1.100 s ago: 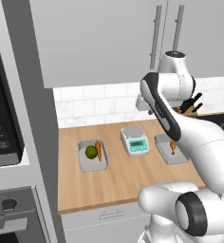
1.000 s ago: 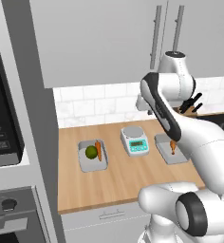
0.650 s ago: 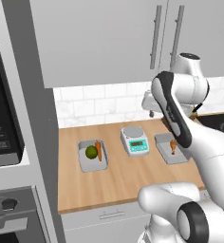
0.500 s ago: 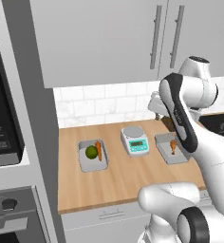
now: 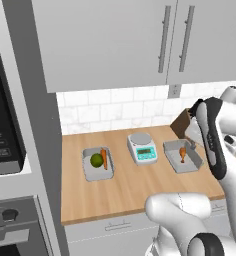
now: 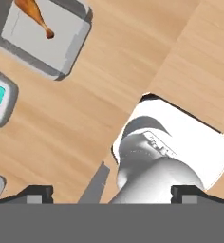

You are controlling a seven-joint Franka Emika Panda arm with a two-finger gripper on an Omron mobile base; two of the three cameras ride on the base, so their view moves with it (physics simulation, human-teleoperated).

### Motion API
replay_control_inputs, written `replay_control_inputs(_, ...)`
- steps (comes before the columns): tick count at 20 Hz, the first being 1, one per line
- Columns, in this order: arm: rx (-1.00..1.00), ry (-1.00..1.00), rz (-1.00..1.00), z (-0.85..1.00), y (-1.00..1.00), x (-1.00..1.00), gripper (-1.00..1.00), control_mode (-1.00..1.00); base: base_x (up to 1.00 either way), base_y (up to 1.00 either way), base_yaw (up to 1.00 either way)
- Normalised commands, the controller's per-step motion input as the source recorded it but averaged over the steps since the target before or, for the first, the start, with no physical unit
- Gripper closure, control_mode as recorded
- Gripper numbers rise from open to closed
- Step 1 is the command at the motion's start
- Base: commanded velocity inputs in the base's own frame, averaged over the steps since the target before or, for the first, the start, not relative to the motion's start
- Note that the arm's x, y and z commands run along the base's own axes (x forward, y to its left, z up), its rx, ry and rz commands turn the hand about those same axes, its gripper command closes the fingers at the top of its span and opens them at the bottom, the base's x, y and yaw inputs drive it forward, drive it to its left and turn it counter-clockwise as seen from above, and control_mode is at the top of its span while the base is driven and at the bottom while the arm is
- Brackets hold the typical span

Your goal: Take the meat container that has the chicken drumstick and place it on the second highest rack of the freezer. Then take the vegetable container that has the lime and carrot and place it on the highest rack of the freezer.

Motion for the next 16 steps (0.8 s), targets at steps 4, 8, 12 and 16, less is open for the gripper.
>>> replay_control_inputs(4,0.01,0.18,-0.18,-0.54,-0.88,-0.17,-1.0,-1.0,0.0,0.0,0.0)
replay_control_inputs(8,0.0,0.02,-0.03,-0.04,-0.06,0.0,-1.0,-1.0,0.0,0.0,0.0)
replay_control_inputs(12,0.0,0.04,-0.02,-0.14,0.0,0.34,-1.0,-1.0,0.0,0.0,0.0)
replay_control_inputs(16,0.0,0.0,-0.1,-0.35,0.0,0.63,-1.0,-1.0,0.0,0.0,0.0)
